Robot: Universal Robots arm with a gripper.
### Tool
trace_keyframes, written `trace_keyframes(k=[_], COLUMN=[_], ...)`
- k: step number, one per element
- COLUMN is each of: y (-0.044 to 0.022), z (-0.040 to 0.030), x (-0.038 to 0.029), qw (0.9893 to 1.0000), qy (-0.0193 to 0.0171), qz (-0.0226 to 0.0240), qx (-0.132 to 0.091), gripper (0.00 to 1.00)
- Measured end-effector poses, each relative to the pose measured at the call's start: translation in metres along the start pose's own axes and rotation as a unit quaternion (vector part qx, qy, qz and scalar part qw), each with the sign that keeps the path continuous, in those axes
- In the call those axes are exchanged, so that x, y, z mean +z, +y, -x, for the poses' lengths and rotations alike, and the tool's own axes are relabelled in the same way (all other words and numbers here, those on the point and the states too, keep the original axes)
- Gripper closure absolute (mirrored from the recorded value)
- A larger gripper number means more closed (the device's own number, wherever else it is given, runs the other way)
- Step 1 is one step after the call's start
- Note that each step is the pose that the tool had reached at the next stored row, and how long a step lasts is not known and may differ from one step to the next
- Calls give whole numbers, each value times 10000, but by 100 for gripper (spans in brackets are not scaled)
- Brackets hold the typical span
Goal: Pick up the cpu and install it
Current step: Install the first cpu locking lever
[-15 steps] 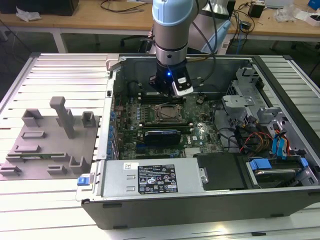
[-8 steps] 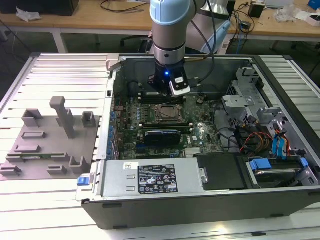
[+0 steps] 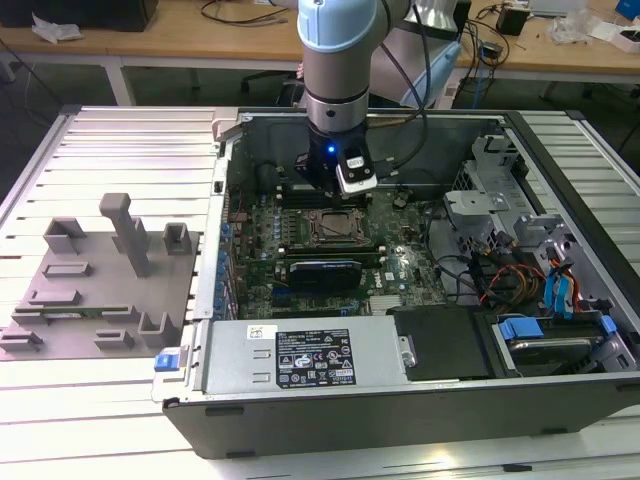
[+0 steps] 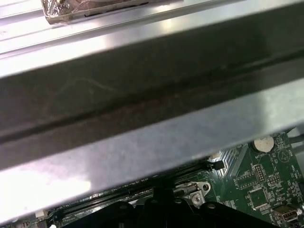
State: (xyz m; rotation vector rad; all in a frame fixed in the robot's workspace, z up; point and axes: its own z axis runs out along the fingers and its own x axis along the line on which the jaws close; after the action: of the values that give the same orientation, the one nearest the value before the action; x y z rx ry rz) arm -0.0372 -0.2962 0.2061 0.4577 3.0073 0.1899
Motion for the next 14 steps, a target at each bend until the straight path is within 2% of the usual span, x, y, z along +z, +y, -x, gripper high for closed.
trace_keyframes(k=[4,14], y=[25,69], z=[-4,-37], x=[-30,-28], qw=[10000,10000], qy=[-3,-39], qz=[-5,-41], qx=[-1,-9], gripper=[89,89])
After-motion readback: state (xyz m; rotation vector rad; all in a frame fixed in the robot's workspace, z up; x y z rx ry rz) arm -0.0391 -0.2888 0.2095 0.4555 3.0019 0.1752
